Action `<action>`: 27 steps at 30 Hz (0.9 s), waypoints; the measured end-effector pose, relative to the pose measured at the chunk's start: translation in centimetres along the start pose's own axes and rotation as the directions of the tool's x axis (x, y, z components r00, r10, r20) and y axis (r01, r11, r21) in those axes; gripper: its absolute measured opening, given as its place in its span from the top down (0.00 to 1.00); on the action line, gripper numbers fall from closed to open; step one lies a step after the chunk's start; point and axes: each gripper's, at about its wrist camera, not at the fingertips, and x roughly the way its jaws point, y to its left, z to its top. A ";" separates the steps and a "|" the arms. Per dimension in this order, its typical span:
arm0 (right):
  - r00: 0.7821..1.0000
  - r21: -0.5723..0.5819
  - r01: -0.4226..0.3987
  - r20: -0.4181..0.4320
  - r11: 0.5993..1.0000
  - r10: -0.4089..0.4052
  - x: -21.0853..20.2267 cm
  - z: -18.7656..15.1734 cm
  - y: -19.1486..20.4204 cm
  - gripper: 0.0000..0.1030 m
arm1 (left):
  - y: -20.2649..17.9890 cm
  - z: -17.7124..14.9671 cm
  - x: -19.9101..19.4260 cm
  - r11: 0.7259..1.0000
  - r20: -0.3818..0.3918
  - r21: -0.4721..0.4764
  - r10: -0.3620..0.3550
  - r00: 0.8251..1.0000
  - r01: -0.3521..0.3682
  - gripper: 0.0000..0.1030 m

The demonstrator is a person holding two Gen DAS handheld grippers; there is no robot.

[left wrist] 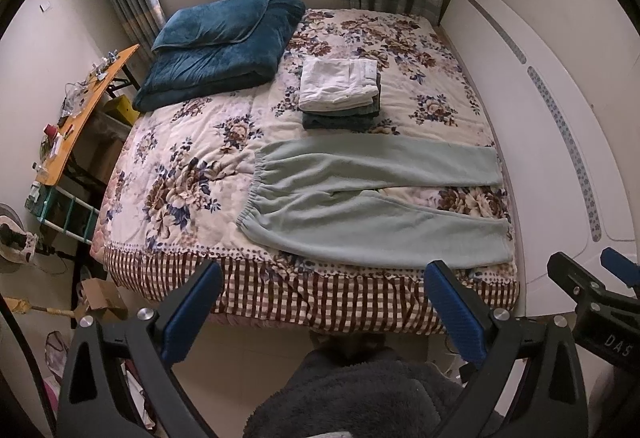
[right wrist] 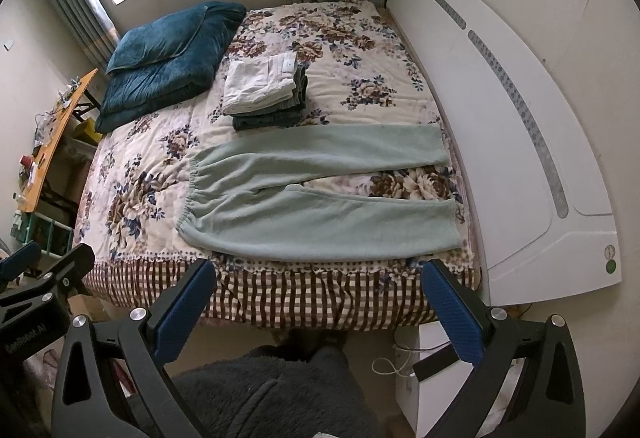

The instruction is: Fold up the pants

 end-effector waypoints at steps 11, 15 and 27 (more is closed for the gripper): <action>0.999 0.034 -0.017 -0.034 0.999 0.019 6.9 2.6 -2.3 0.00 | -0.6 1.7 6.8 0.997 0.013 -0.051 0.061 0.998 -0.060 0.00; 0.998 -0.006 -0.015 -0.066 1.000 0.014 13.8 5.6 -2.4 0.00 | 0.1 5.0 12.7 0.990 0.006 -0.057 0.127 0.992 -0.126 0.00; 0.974 -0.201 0.000 -0.220 0.979 -0.045 41.2 17.9 3.7 0.00 | 2.3 14.6 38.2 0.959 -0.096 0.211 0.212 0.973 -0.188 0.01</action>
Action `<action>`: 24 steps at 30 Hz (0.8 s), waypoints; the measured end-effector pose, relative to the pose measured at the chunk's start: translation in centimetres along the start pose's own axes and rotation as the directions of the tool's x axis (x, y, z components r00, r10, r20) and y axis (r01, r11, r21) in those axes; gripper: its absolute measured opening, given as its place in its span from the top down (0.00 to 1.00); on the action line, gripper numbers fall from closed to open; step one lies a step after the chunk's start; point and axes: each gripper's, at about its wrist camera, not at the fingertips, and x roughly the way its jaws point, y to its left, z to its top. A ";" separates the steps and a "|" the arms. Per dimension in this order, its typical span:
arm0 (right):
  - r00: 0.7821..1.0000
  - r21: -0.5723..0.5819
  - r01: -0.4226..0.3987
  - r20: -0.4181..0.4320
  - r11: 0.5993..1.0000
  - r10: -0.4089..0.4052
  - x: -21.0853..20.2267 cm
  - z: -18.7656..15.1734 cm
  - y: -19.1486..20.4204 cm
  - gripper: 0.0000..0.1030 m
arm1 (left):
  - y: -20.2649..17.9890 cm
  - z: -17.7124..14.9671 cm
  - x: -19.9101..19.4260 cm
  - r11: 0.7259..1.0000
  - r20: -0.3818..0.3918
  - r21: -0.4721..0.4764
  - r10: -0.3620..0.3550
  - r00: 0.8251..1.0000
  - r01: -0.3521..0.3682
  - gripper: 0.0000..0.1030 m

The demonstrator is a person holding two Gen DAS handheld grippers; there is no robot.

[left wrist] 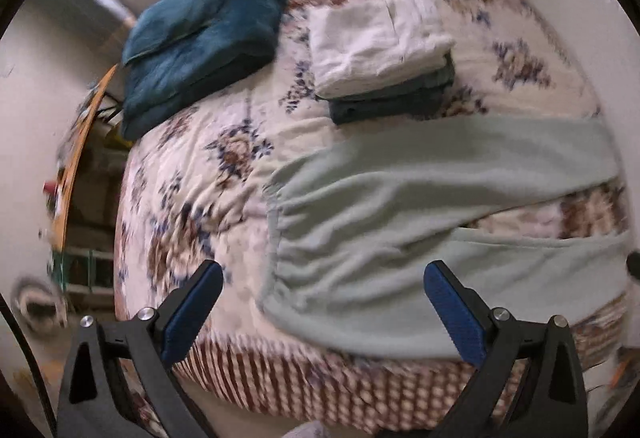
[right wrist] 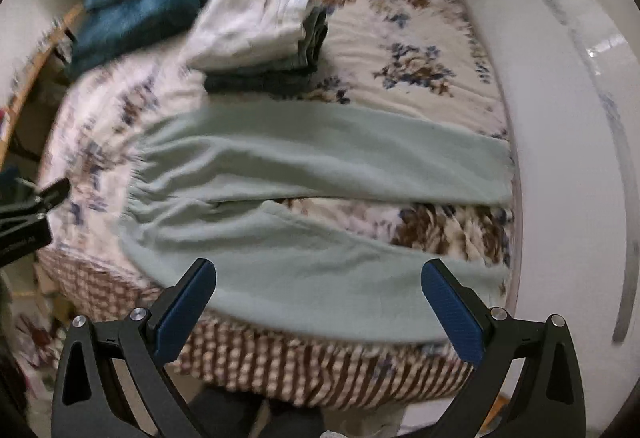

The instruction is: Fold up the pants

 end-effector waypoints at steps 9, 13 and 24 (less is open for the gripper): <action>0.993 -0.179 -0.041 -0.117 0.983 0.021 21.5 14.2 4.5 0.00 | -0.3 8.4 18.7 0.979 -0.114 0.180 -0.076 0.991 0.095 0.20; 0.991 -0.286 -0.009 -0.131 0.958 -0.030 28.7 18.3 6.4 0.00 | -2.5 11.2 25.1 0.954 -0.134 0.275 -0.087 0.987 0.121 0.21; 0.974 -0.675 0.028 -0.147 0.737 -0.171 40.1 21.9 9.5 0.22 | -7.2 15.3 32.0 0.869 -0.154 0.461 -0.121 0.981 0.180 0.21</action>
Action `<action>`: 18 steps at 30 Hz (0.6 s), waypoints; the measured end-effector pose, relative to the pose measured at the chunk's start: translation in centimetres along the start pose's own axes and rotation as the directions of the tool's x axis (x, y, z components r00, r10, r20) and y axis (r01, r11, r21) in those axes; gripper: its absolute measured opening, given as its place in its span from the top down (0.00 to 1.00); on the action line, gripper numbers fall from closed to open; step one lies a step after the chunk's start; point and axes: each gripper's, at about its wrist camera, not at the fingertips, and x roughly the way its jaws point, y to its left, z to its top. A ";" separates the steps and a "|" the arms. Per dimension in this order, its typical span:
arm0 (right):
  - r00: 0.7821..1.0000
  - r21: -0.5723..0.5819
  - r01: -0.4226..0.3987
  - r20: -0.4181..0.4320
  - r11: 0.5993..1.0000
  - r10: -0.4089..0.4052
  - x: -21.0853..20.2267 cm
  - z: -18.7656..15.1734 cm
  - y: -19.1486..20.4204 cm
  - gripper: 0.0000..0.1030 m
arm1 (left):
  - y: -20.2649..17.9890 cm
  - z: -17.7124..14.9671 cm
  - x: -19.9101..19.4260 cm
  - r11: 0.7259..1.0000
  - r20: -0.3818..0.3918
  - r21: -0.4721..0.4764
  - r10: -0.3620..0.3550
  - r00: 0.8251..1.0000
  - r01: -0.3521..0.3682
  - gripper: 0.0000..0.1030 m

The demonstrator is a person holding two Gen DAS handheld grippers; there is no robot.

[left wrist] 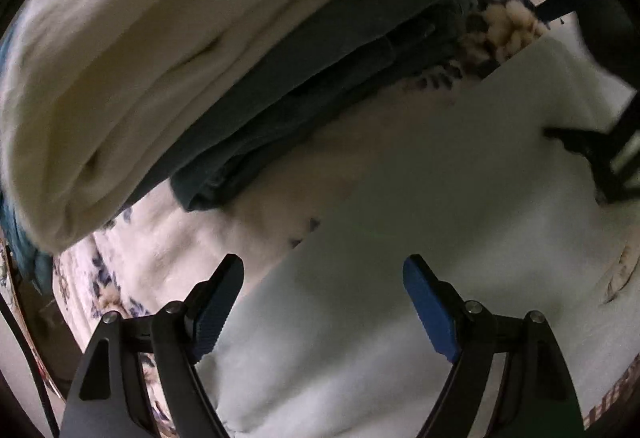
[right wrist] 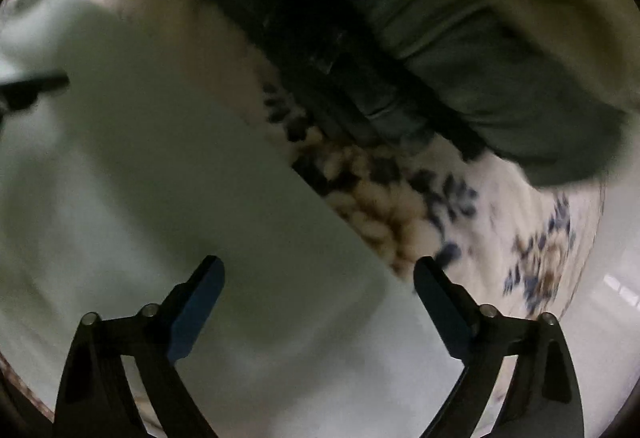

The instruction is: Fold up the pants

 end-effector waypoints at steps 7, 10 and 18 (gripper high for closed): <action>0.985 0.004 -0.117 0.126 0.993 0.116 -2.5 -3.3 -0.8 0.89 | -1.4 -0.2 -1.7 0.998 0.013 0.044 -0.034 0.999 0.034 0.21; 0.962 -0.005 -0.167 0.217 0.986 0.164 -5.6 -6.8 -1.1 0.91 | -3.5 -0.5 -3.3 0.991 0.037 0.131 -0.029 0.999 0.023 0.21; 0.922 -0.061 -0.162 0.347 0.985 0.173 -11.0 -12.3 1.2 0.92 | -9.4 1.0 -5.2 0.939 0.068 0.343 -0.027 0.997 0.002 0.21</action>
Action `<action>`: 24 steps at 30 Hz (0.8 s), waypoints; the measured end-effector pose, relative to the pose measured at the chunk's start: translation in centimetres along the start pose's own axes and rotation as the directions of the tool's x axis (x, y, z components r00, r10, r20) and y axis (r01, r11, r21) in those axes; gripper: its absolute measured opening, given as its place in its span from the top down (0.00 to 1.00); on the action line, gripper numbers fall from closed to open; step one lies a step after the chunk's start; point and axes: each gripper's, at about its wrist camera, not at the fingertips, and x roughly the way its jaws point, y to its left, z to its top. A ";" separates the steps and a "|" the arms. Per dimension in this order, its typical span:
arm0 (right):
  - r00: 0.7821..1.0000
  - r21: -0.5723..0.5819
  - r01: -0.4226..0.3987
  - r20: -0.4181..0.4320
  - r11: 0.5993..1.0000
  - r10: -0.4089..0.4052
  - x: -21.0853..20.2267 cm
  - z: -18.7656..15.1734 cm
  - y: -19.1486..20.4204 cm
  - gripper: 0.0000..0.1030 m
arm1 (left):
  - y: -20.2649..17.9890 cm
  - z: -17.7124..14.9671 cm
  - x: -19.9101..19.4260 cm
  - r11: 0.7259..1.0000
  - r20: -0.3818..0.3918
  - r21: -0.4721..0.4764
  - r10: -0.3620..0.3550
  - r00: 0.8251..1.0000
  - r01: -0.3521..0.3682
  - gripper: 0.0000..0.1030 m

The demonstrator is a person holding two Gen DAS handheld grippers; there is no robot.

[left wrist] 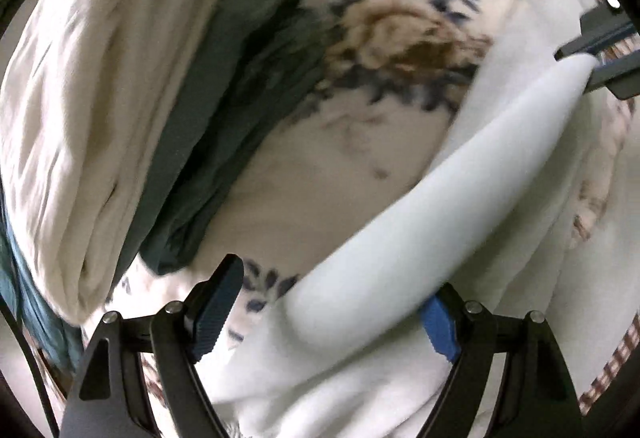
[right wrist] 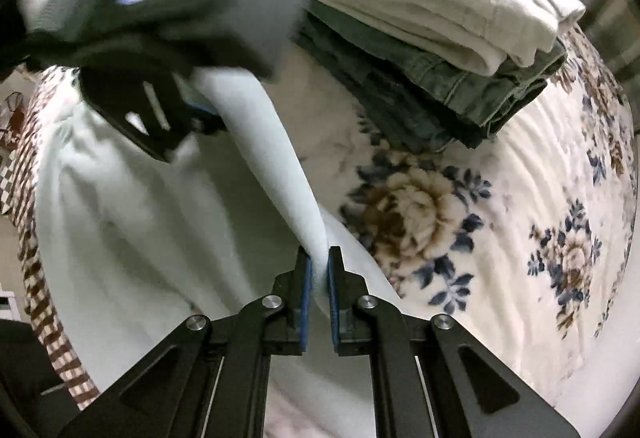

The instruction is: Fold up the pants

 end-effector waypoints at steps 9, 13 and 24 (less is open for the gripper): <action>0.999 0.102 -0.043 0.020 0.994 0.041 -1.8 -0.5 0.3 0.92 | -3.6 2.3 1.3 0.991 -0.013 -0.057 -0.118 0.993 0.117 0.87; 0.992 0.144 -0.097 -0.068 0.985 0.107 0.0 -1.5 -0.2 0.85 | -4.4 1.7 -0.1 0.990 0.046 -0.101 -0.094 0.995 0.098 0.88; 0.936 -0.112 0.006 -0.350 0.994 -0.045 7.3 -3.5 -1.5 0.44 | -6.2 -2.6 -5.9 0.988 0.155 -0.122 -0.072 0.985 0.091 0.89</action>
